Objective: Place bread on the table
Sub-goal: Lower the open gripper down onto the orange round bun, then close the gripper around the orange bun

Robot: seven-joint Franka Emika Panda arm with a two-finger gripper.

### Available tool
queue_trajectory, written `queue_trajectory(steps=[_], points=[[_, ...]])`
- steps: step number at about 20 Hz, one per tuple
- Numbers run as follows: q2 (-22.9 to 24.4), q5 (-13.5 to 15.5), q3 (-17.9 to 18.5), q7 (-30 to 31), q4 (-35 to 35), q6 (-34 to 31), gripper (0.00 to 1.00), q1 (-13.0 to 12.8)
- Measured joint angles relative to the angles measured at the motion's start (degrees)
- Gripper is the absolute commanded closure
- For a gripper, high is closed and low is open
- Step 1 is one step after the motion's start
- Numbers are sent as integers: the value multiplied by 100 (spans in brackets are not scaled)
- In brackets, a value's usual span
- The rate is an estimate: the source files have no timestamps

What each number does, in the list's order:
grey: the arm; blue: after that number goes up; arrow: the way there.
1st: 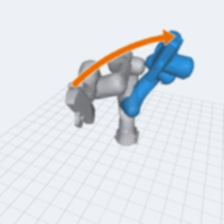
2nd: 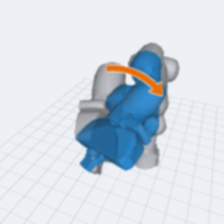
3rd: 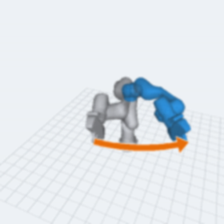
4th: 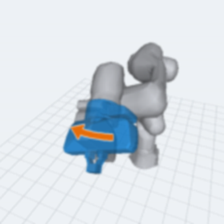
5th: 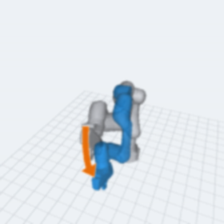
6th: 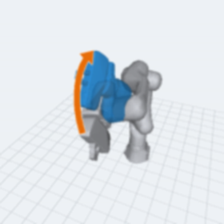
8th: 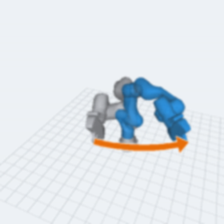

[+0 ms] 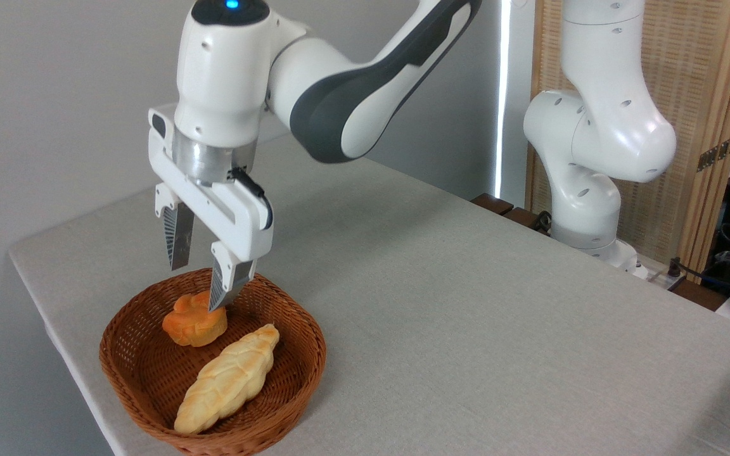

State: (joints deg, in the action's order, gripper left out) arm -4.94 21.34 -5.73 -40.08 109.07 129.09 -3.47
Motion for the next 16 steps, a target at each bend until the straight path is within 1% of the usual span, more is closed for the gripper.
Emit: queue_trajectory(steps=[3,12,16], points=[[-141,0,-60,0,2,84,0,-8],[-339,0,-86,-2,5,93,0,-16],[-515,0,-208,-2,38,351,0,-20]])
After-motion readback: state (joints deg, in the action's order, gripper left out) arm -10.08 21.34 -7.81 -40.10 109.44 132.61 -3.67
